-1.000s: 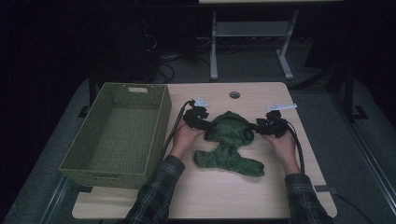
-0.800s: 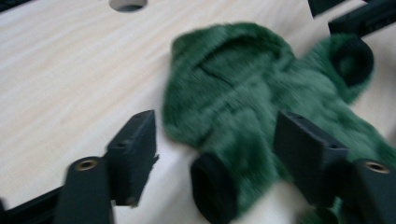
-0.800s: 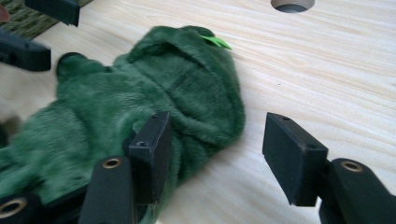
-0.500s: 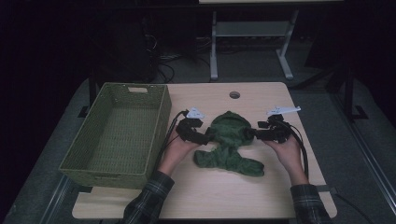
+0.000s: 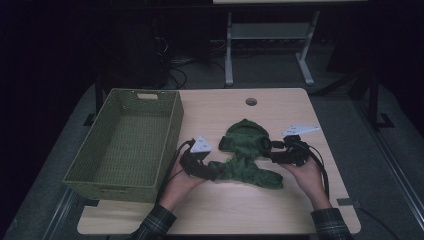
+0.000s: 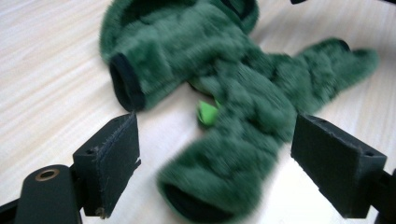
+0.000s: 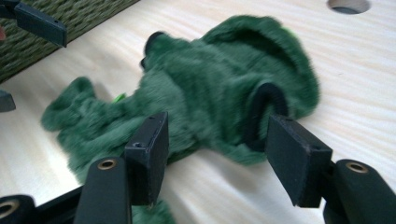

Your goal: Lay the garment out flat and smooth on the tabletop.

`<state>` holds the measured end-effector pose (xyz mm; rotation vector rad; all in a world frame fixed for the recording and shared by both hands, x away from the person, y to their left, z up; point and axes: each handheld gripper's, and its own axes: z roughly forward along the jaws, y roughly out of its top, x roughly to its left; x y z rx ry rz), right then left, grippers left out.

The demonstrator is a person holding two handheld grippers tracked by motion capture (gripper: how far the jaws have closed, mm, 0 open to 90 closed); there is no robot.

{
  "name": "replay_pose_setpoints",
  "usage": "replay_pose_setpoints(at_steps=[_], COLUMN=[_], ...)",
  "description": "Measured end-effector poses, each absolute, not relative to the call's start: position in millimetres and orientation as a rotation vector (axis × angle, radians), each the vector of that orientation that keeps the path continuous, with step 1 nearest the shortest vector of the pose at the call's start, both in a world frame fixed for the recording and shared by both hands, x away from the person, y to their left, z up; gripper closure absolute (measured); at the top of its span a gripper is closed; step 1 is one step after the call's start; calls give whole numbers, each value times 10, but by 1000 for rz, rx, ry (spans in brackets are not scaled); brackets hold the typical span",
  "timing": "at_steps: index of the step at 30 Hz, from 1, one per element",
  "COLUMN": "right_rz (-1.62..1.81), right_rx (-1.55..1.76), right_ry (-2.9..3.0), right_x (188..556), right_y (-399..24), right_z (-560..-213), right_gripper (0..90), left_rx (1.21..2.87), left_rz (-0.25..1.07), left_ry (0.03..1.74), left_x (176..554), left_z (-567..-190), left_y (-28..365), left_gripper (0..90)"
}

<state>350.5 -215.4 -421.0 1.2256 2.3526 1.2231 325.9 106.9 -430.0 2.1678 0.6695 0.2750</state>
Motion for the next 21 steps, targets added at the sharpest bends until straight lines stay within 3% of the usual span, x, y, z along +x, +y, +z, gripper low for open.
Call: replay_pose_setpoints(at_steps=[16,21], right_rz=[1288,1287], right_rx=[1084,1032], right_ry=[2425,2467], right_x=[3252,3218], right_y=[-1710,-1535], right_z=[-4166,-4188], right_gripper=[449,504], left_rx=[2193,2217], left_rz=[278,305], left_ry=[703,717], left_x=[2792,2744], left_z=[-4630,-4697], left_y=[1273,1323], left_gripper=[127,127])
